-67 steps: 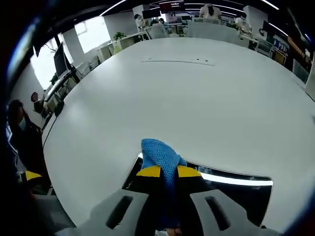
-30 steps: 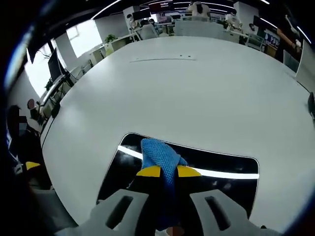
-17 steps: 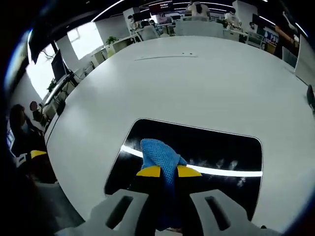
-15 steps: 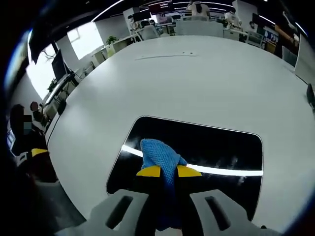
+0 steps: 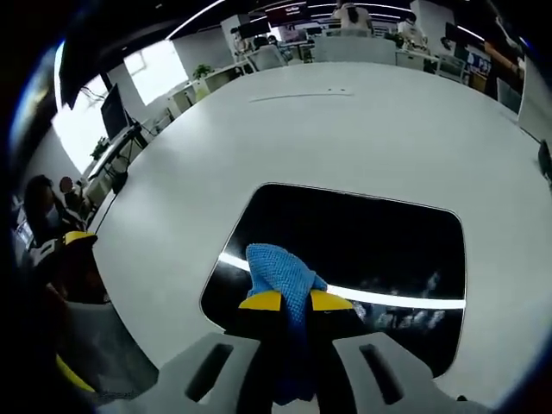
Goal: Wipe the mirror surface with the cleaning cloth until all visible marks leave the cleaned area.
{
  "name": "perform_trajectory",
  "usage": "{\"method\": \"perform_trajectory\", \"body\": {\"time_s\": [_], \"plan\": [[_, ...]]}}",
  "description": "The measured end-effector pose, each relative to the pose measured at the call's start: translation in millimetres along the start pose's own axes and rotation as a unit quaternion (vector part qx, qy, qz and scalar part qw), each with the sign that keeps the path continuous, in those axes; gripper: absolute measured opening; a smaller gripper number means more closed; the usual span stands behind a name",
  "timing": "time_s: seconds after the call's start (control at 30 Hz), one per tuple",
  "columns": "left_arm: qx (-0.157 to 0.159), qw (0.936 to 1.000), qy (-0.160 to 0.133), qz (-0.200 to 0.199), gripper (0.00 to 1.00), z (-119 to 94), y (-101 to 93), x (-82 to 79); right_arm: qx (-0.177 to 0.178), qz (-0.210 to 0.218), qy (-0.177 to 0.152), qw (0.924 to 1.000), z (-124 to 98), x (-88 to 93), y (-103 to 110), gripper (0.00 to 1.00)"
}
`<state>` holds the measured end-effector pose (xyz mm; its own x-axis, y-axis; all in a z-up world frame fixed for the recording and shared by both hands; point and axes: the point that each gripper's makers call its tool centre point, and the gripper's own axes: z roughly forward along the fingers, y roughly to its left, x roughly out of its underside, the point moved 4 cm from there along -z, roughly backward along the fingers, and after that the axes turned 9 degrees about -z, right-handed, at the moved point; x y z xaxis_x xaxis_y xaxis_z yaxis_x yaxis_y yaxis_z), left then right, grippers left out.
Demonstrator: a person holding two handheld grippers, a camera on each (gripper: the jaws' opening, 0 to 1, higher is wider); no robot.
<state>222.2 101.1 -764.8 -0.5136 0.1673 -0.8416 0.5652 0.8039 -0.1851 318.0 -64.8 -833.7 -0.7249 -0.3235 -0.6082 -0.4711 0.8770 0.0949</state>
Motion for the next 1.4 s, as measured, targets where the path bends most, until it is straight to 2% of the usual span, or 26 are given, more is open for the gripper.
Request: {"method": "perform_trajectory", "body": {"time_s": [0.5, 0.8, 1.23, 1.4], "plan": [[0.001, 1.0, 0.004, 0.0, 0.99, 0, -0.5, 0.8, -0.011, 0.006, -0.004, 0.9999, -11, 18.4, 16, 0.04], [0.001, 1.0, 0.006, 0.0, 0.99, 0, -0.5, 1.4, -0.018, -0.003, -0.002, 0.9998, -14, 21.8, 18, 0.04], [0.002, 1.0, 0.005, -0.001, 0.99, 1, -0.4, 1.8, -0.028, -0.006, 0.008, 0.9996, -15, 21.1, 12, 0.04], [0.0, 1.0, 0.001, 0.006, 0.99, 1, -0.2, 0.7, -0.026, 0.001, 0.009, 0.9996, -18, 23.5, 3, 0.04]]}}
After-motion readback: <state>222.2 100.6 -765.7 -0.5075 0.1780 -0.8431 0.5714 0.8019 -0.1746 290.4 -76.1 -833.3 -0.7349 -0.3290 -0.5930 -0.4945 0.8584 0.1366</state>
